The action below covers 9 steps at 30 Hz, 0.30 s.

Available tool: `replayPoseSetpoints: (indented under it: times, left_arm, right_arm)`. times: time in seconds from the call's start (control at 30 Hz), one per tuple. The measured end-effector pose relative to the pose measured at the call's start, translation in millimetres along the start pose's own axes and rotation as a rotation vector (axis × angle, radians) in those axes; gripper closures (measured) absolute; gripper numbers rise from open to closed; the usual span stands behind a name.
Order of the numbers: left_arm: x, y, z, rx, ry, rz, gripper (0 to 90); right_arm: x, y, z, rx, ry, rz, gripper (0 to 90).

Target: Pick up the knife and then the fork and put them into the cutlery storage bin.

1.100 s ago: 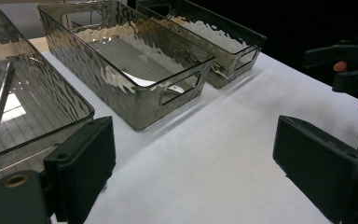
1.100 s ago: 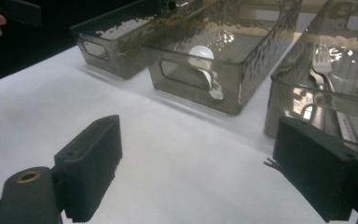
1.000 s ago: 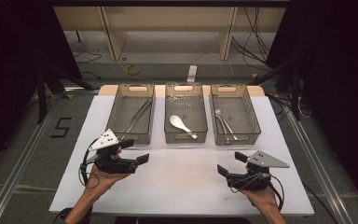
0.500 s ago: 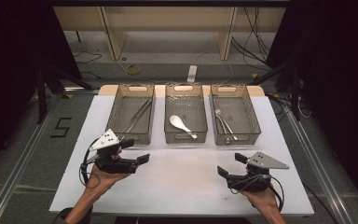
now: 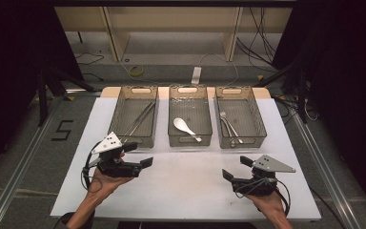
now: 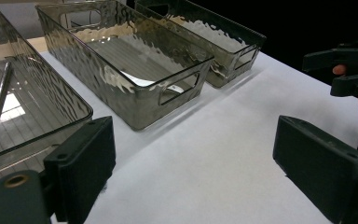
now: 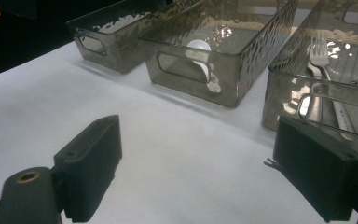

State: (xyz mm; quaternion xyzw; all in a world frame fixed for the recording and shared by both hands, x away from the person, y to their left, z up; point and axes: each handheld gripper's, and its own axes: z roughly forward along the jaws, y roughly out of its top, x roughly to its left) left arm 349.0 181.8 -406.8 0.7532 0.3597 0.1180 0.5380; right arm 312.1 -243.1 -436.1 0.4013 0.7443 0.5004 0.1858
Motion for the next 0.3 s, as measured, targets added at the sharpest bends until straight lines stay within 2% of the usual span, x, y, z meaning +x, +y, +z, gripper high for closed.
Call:
replayPoseSetpoints:
  times: [0.3]
  left_arm:
    - [0.0,0.1,0.0,0.0,0.0,0.0,12.4]
  right_arm:
    - [0.0,0.0,0.3,0.002,-0.001,0.0,16.3]
